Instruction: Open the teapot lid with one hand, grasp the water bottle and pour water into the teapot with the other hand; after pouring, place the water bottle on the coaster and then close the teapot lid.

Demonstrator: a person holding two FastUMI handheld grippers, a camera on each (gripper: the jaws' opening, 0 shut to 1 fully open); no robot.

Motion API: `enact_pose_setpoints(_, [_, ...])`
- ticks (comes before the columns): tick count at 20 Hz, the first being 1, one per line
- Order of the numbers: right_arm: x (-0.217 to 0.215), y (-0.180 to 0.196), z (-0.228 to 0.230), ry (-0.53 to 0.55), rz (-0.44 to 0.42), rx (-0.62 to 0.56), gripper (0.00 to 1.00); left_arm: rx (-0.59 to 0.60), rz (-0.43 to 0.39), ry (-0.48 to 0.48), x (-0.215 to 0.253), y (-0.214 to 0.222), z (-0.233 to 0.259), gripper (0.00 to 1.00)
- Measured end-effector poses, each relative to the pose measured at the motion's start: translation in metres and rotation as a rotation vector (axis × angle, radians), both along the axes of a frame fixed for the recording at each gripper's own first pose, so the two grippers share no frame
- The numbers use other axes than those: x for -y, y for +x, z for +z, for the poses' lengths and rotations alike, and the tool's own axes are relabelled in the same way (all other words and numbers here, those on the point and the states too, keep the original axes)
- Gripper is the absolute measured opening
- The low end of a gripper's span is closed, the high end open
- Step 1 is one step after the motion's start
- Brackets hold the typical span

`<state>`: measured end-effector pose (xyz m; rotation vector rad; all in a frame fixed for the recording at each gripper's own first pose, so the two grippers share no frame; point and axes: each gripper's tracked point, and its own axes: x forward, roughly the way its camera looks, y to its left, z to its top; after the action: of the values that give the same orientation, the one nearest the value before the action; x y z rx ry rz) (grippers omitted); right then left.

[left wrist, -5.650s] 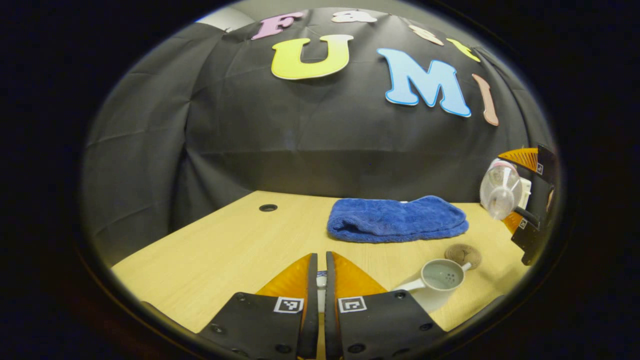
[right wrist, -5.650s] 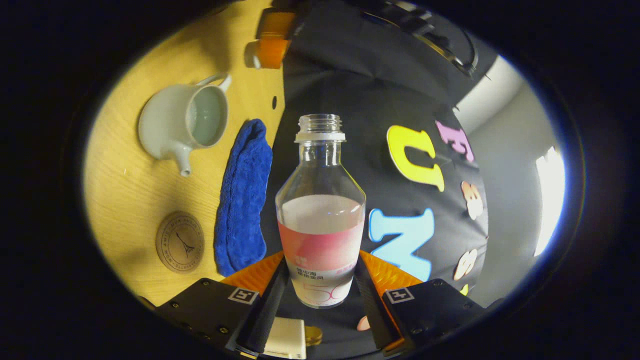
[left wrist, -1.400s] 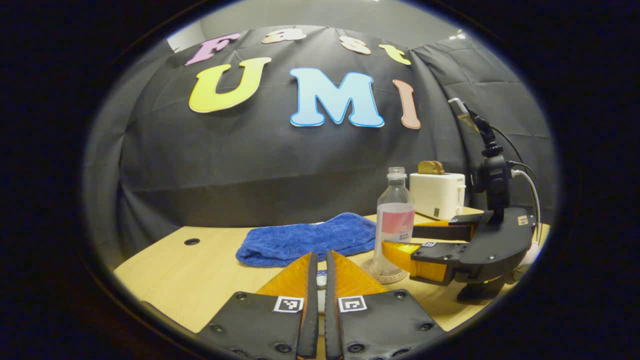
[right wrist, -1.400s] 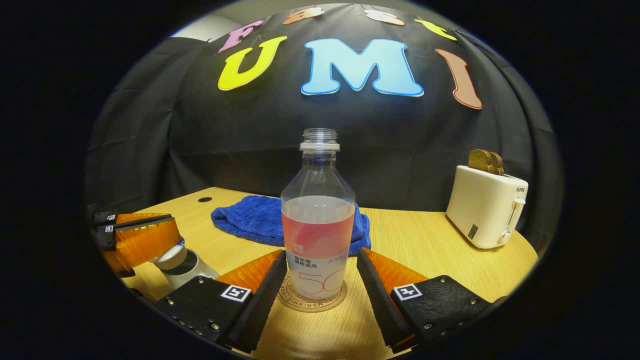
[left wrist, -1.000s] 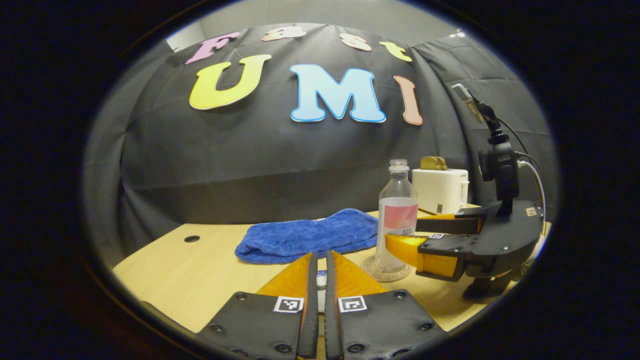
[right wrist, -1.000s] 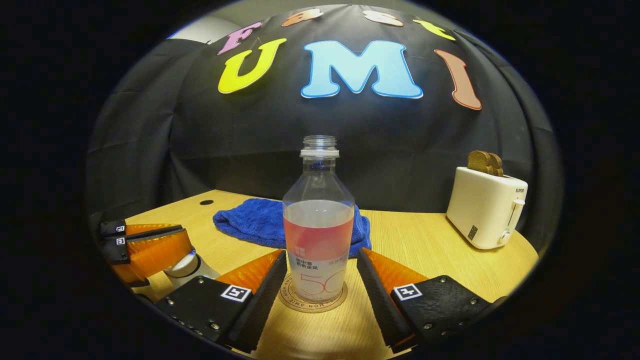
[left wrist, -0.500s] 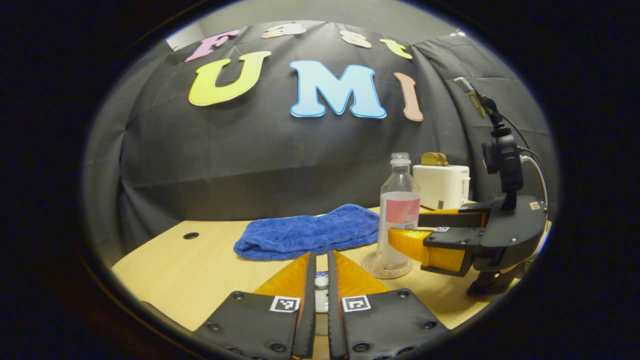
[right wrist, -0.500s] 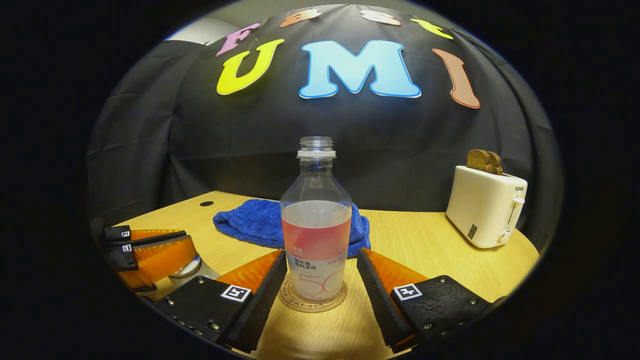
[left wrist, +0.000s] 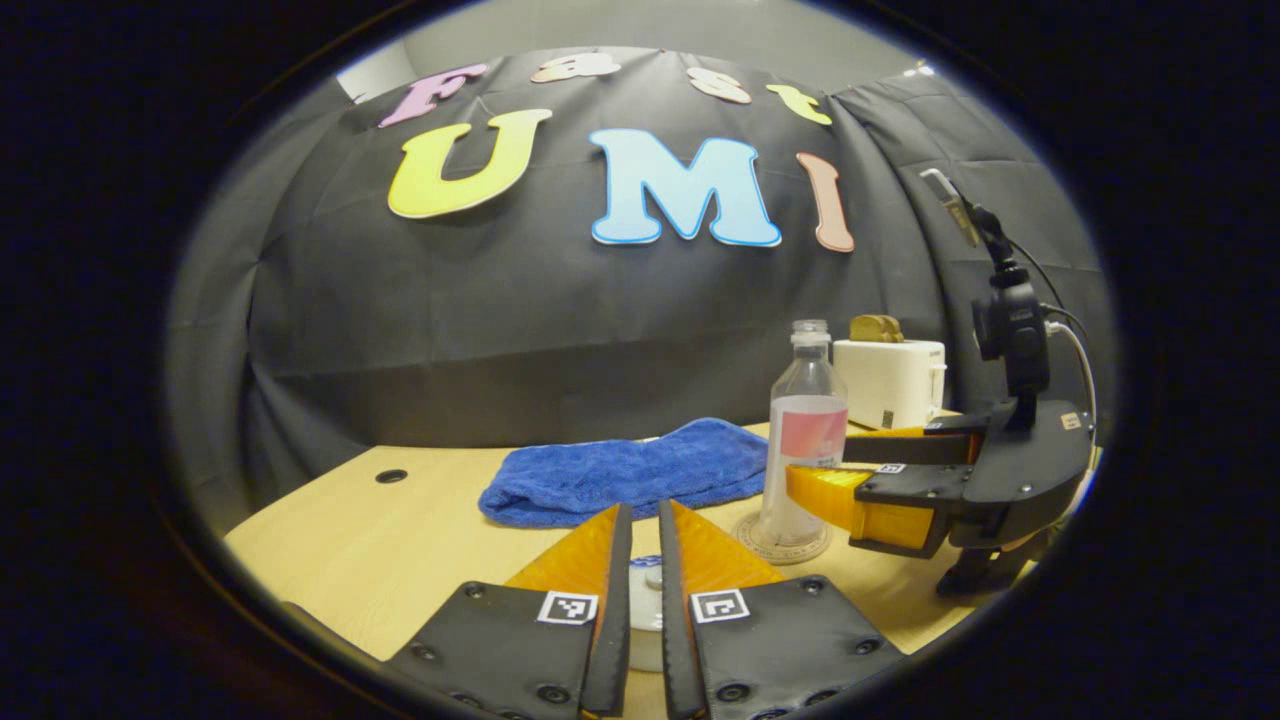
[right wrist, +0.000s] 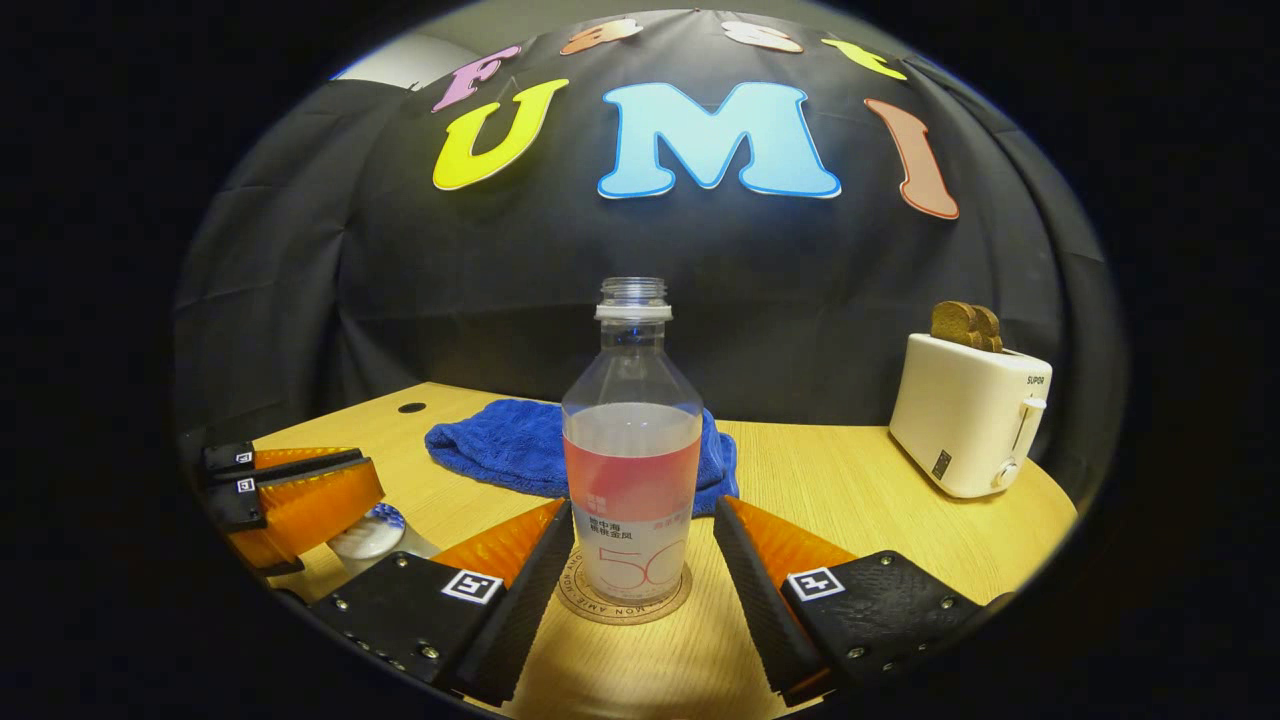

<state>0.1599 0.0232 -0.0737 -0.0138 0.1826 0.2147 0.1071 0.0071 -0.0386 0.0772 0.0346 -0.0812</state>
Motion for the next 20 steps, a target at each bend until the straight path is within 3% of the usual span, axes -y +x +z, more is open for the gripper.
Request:
enact_pose_setpoints(9, [0.004, -0.026, 0.009, 0.010, -0.013, 0.013, 0.88, 0.028, -0.002, -0.066, 0.001, -0.017, 0.015, 0.21])
enact_pose_setpoints(20, [0.011, -0.115, 0.064, 0.004, -0.057, 0.161, 0.88, 0.023, 0.022, -0.082, 0.006, -0.085, 0.020, 0.19])
